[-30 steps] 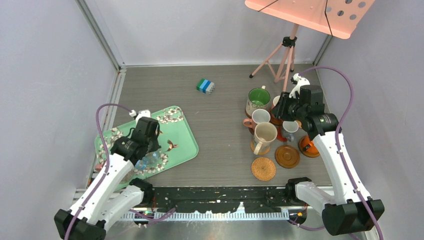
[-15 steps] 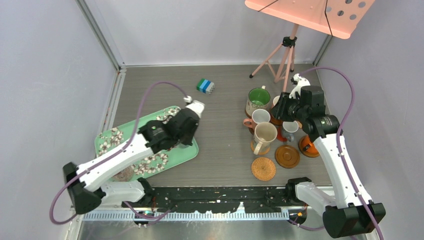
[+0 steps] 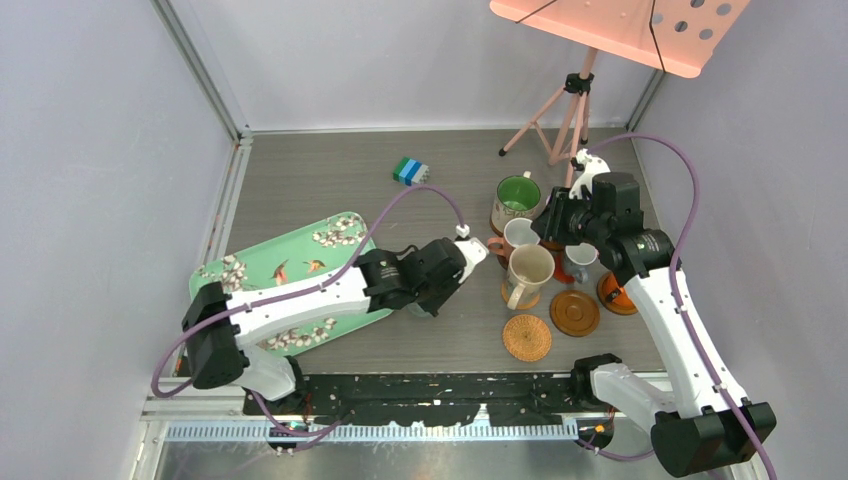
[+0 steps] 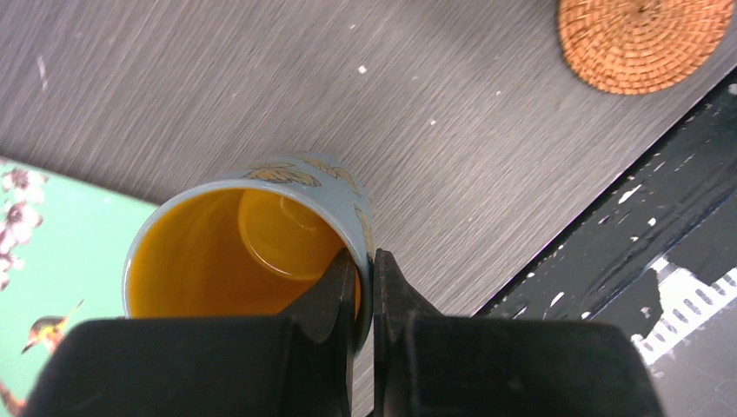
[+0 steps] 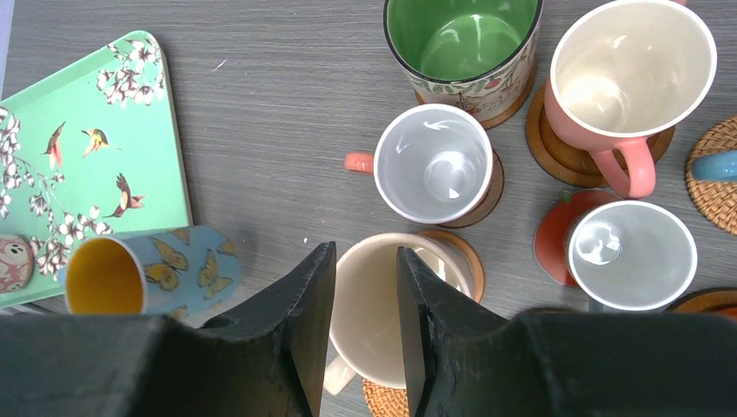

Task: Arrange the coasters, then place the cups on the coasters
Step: Place the cup at the center of the board.

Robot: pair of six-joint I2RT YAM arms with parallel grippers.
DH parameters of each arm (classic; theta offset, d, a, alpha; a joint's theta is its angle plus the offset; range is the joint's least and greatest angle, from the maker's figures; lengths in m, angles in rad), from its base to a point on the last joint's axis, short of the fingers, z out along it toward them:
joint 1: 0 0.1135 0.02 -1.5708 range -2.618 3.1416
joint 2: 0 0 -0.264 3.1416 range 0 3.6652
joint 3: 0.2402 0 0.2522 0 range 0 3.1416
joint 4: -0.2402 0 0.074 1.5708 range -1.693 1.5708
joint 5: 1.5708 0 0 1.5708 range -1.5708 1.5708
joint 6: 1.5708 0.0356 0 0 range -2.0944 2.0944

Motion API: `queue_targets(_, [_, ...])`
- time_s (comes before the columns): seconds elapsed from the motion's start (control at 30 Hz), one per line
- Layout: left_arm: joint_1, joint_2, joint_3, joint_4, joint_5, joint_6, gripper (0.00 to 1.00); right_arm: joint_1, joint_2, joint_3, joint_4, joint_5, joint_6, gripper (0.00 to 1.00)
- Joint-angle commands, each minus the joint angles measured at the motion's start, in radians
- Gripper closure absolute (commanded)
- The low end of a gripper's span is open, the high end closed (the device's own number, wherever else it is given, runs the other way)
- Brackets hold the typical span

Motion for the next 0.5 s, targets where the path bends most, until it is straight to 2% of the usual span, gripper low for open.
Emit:
queue_targets(0.0, [-0.035,0.040,0.075,0.113,0.032,0.036,0.97,0.006,-0.012,0.011,0.018,0.004,0.008,0.61])
queue_targets(0.13, [-0.039,0.075,0.059,0.137,0.062,0.011,0.81,0.017,-0.016,0.008,0.010,0.008,0.007,0.61])
queue_targets(0.27, [-0.038,0.097,0.063,0.136,0.082,-0.012,0.70,0.033,-0.022,0.009,-0.003,0.024,0.009,0.61])
queue_targets(0.47, [-0.038,0.068,0.079,0.113,0.061,-0.026,0.50,0.070,-0.037,0.016,-0.022,0.046,0.022,0.61])
